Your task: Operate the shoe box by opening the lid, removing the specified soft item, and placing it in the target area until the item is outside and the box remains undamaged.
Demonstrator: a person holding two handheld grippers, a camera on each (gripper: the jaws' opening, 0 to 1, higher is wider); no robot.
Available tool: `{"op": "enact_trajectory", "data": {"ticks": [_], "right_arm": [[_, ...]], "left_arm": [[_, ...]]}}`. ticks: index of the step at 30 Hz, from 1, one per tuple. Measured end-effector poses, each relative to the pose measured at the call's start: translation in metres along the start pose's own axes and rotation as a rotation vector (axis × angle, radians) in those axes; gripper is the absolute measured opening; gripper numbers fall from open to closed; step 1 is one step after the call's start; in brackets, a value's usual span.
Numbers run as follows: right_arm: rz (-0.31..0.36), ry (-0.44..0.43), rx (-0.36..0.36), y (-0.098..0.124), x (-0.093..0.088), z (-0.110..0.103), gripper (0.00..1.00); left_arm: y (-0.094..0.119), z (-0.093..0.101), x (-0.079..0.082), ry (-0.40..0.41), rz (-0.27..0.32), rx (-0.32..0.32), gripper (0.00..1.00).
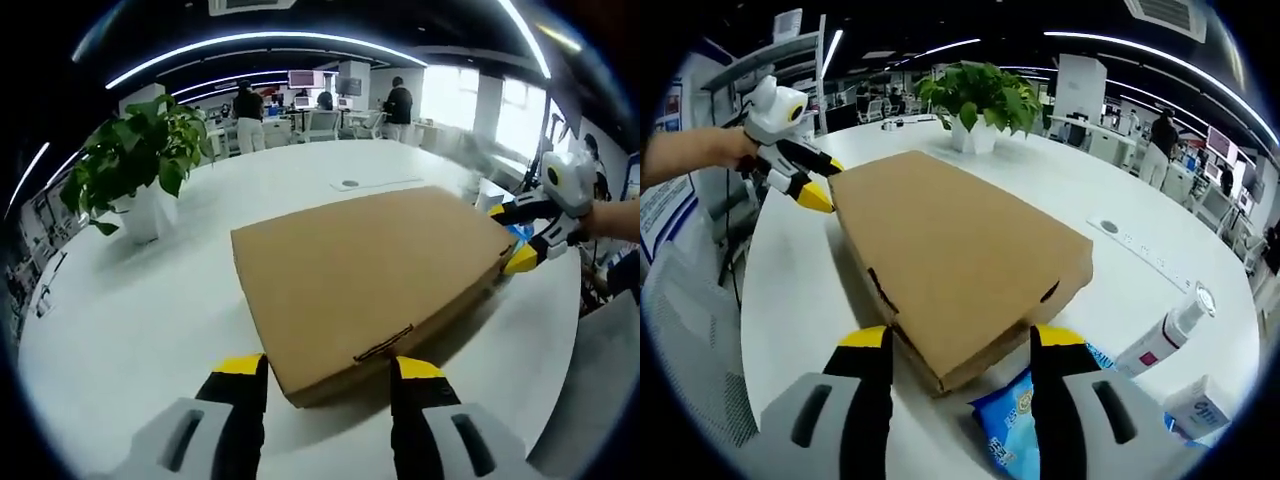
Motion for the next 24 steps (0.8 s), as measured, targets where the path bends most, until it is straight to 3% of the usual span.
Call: {"op": "enact_trajectory", "data": {"ticks": [5,11,17,24], "right_arm": [[0.026,-0.011,-0.030,0.017,0.000,0.001,0.58],[0.063,-0.025,-0.110,0.058,-0.006,0.008,0.61],[0.091,-0.106,-0.210,0.106,-0.026,0.018,0.65],[0.086,-0.164,-0.325,0.153,-0.058,0.022,0.74]], "left_arm": [[0.012,0.003,-0.002,0.004,0.014,0.005,0.54],[0.037,0.016,-0.002,-0.005,0.050,0.027,0.59],[0.061,0.031,0.002,-0.027,0.084,0.045,0.66],[0.085,0.058,0.008,0.005,0.158,0.066,0.73]]}}
Point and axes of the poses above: the point that each gripper's makers call its tool centre point, and the gripper's own axes: y roughly backward along the fingers, z roughly to its right, x roughly out of its top, the point moved 7 cm from there along y, roughly backward along the fingers, and after that the axes turned 6 degrees about -y, right-handed, at the moved point
